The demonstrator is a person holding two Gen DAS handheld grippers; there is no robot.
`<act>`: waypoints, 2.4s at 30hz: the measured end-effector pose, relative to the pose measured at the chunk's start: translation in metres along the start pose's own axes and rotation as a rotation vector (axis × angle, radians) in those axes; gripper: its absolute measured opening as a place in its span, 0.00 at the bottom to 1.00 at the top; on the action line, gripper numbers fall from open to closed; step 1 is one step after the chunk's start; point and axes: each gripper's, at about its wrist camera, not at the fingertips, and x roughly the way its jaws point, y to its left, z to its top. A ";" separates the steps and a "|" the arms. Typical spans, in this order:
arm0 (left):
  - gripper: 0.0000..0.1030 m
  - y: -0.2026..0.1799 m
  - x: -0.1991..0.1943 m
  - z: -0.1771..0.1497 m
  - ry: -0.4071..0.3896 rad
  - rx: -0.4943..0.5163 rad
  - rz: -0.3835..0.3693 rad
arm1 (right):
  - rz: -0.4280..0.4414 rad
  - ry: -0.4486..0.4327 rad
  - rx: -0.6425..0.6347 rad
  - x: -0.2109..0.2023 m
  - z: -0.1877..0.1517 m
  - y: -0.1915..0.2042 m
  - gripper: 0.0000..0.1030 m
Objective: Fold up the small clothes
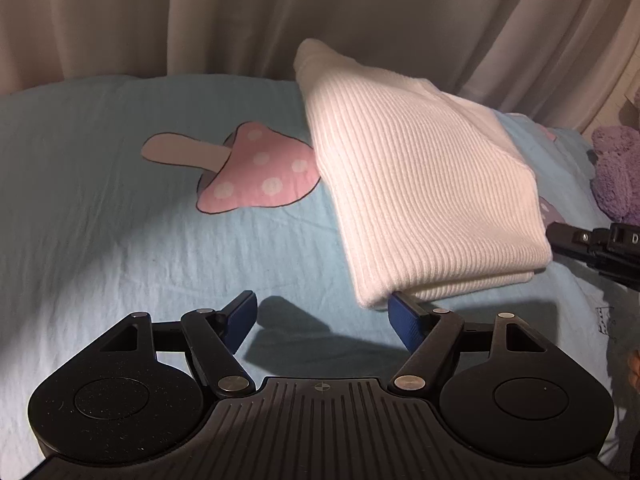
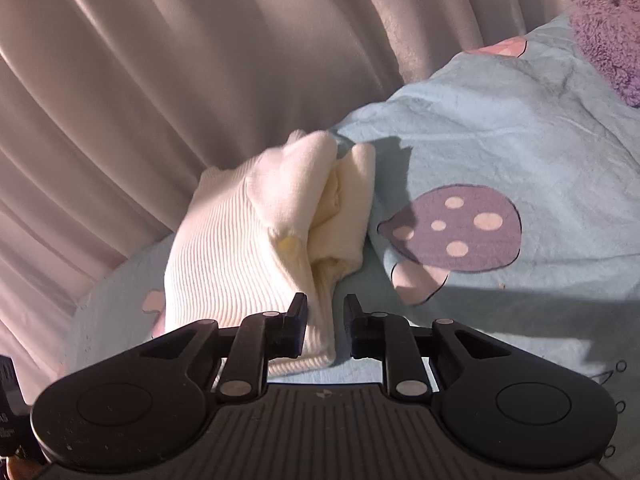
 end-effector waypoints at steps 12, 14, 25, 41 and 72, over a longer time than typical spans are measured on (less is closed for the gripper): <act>0.79 0.010 0.002 0.036 -0.040 -0.083 -0.119 | 0.183 0.067 0.151 0.078 0.054 -0.011 0.35; 0.79 0.011 0.009 0.045 -0.040 -0.106 -0.127 | 0.171 0.078 0.137 0.087 0.054 -0.006 0.13; 0.79 0.008 0.036 0.088 -0.059 -0.145 -0.110 | -0.099 -0.011 -0.280 0.081 0.041 0.036 0.10; 0.79 -0.026 0.076 0.132 -0.221 -0.159 0.091 | -0.142 -0.118 -0.424 0.163 0.059 0.088 0.17; 0.69 0.016 0.101 0.122 0.012 -0.336 -0.356 | 0.382 0.246 0.340 0.129 0.075 -0.052 0.39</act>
